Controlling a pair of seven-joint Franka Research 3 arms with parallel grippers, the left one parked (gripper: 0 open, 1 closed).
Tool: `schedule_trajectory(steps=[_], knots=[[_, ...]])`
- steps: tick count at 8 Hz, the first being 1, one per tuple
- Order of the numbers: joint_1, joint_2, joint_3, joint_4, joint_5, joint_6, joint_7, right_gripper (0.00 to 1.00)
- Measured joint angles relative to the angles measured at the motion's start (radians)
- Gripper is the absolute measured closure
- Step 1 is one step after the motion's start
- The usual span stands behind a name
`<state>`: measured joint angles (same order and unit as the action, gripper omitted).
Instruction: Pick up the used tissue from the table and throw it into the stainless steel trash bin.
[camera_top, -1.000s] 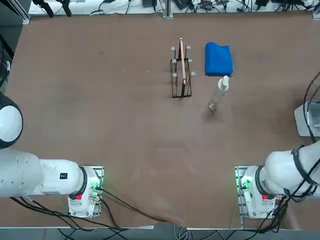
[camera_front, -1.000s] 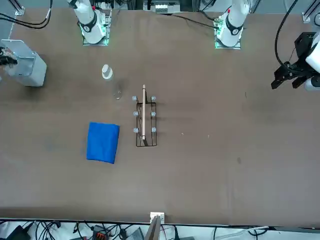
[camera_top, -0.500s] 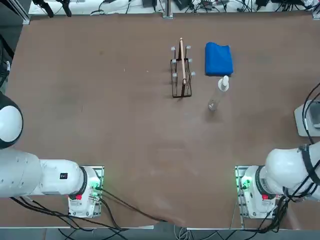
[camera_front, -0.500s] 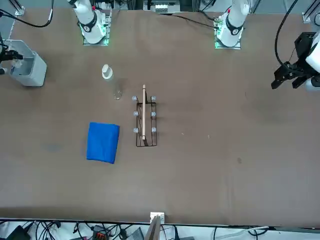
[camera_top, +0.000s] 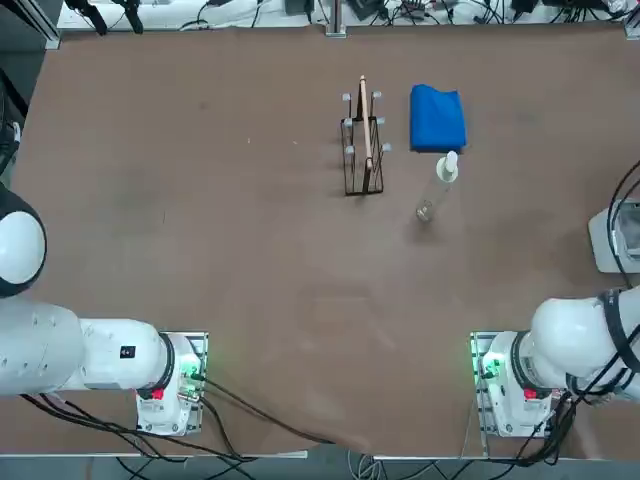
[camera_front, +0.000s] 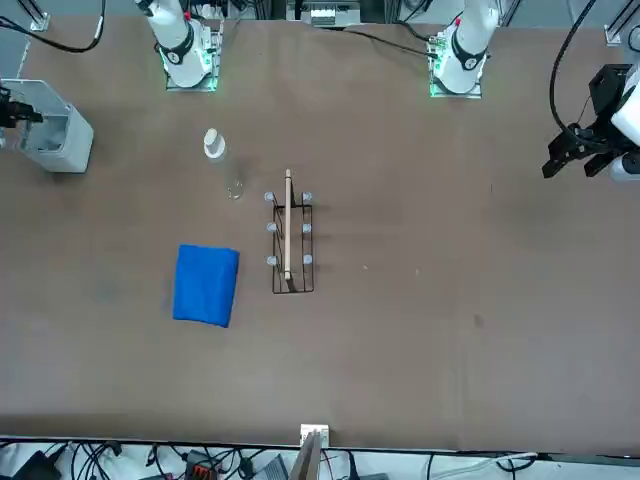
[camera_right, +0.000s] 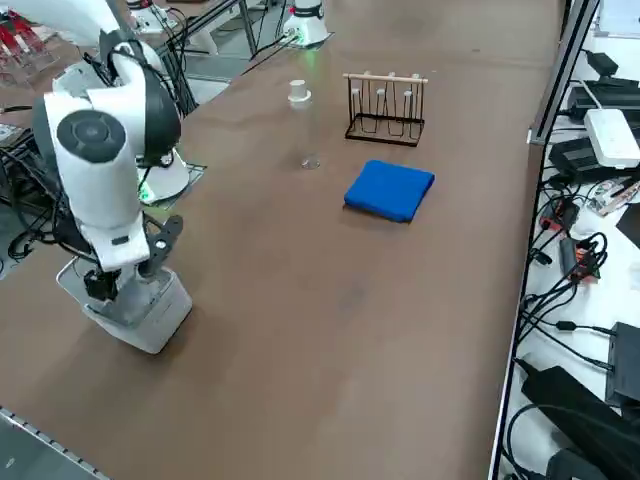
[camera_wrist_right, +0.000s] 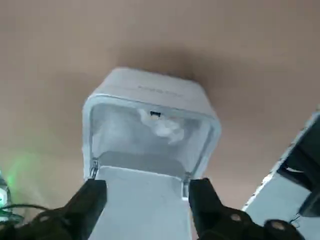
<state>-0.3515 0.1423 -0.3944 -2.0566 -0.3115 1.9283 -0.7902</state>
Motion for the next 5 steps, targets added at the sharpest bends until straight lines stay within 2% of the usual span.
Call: schedule_trajectory(steps=[2,3,5], knots=[[0.019,-0.057,0.001,0.028,0.001,-0.014,0.0,0.0],[0.052,-0.084,0.002,0.068,0.023,-0.05,0.0,0.0],[0.161,-0.114,0.007,0.25,0.169,-0.2,0.007,0.0]])
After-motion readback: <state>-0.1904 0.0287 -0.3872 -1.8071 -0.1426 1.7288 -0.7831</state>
